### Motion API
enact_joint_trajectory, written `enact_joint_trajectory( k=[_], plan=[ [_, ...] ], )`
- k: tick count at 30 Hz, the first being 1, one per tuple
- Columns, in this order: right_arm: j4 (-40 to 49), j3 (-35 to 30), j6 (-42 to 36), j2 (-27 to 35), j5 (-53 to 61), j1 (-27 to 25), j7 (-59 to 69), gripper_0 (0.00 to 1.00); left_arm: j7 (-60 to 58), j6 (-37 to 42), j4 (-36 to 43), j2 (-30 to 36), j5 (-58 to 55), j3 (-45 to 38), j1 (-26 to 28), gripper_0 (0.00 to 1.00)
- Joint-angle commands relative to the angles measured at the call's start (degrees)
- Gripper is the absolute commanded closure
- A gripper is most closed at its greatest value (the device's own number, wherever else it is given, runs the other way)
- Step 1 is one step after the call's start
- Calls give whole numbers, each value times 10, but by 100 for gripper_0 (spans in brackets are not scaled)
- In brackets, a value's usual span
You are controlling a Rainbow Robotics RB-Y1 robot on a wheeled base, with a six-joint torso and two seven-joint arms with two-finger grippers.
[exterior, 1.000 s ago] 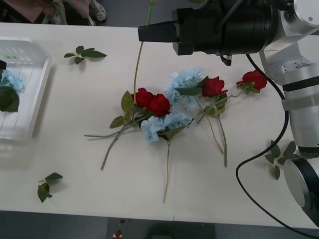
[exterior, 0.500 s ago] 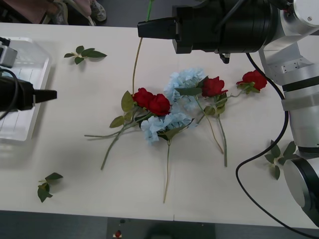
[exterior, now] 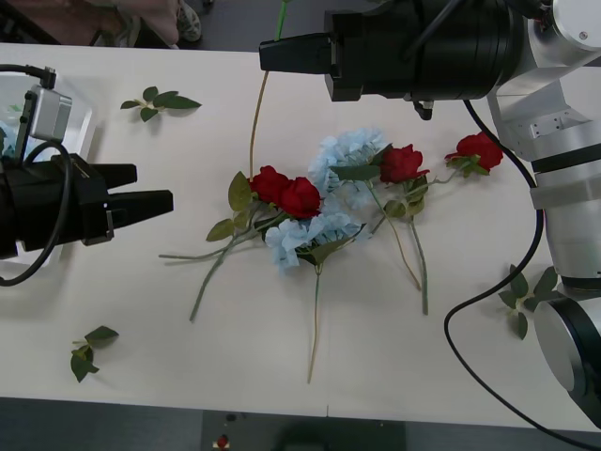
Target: Put the red flowers into the right box and the blue flowers into the left box
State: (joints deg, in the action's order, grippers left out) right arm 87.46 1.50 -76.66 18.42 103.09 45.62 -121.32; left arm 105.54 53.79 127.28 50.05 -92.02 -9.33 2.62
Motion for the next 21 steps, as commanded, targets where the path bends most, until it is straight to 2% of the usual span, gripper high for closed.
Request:
enact_joint_trajectory(
  k=[1,8,15,21],
  plan=[
    [10,0,-1,-6,1,16,-10,100,-2,7,36,-36,-11,6,-35,0],
    [10,0,-1,-6,1,16,-10,100,-12,7,36,-102,28,50,-95,0],
    [10,0,-1,-6,1,16,-10,100,-18,5,-10,-158,88,110,-163,0],
    [10,0,-1,-6,1,16,-10,100,-24,3,-19,-181,134,114,-176,0]
  ],
)
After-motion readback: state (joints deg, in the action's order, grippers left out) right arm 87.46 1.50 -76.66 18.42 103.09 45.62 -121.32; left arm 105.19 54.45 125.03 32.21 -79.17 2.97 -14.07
